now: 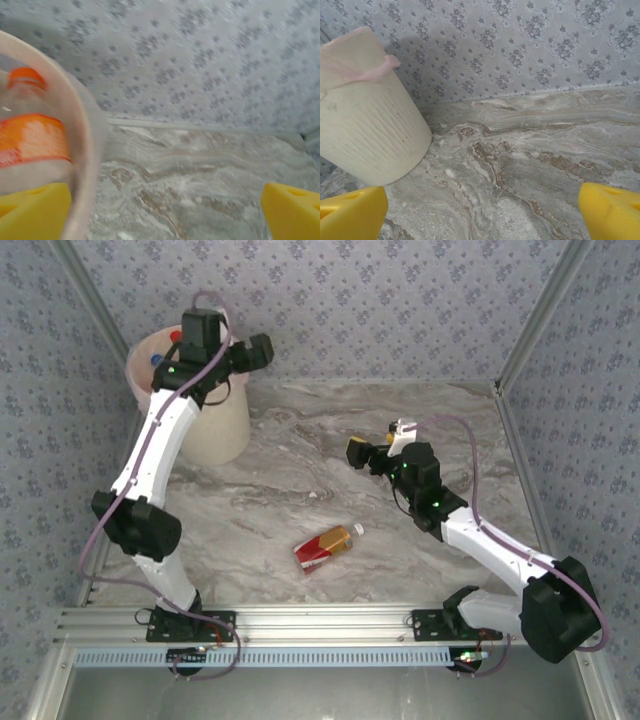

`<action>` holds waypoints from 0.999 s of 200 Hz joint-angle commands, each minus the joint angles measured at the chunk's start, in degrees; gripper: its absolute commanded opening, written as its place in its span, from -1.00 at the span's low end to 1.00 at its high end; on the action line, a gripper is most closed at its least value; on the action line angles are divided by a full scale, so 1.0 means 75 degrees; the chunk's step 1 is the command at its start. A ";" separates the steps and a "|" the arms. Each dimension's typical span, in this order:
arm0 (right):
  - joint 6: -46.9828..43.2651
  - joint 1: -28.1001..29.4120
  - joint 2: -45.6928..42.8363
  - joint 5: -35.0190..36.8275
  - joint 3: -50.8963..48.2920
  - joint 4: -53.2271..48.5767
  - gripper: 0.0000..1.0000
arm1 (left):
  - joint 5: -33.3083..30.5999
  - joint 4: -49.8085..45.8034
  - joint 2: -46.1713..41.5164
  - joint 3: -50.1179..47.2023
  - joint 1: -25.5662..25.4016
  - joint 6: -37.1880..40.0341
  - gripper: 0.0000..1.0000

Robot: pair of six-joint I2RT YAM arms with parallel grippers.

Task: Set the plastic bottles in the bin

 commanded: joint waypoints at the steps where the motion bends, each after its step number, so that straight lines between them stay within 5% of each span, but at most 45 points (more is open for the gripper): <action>1: 0.0028 -0.0033 -0.0269 0.0340 -0.0180 -0.0084 1.00 | 0.0024 0.0972 -0.0818 -0.1184 -0.0369 0.0693 0.96; 53: 0.0412 -0.0163 -0.0489 0.0555 -0.0662 -0.0052 1.00 | 0.0189 0.1843 -0.2507 -0.3938 -0.1510 0.1042 0.96; 105: 0.0728 -0.0237 -0.0664 0.0594 -0.1073 -0.0048 1.00 | -0.0099 0.1497 -0.2865 -0.5433 -0.3160 0.1359 0.95; 161: 0.0814 -0.0317 -0.0951 0.0831 -0.1315 -0.0244 1.00 | -0.0568 -0.0323 -0.2149 -0.5617 -0.4977 0.2104 0.95; 200: 0.0858 -0.0389 -0.1041 0.1019 -0.1304 -0.0555 1.00 | -0.1897 -0.1148 -0.1217 -0.5486 -0.6418 0.2014 0.95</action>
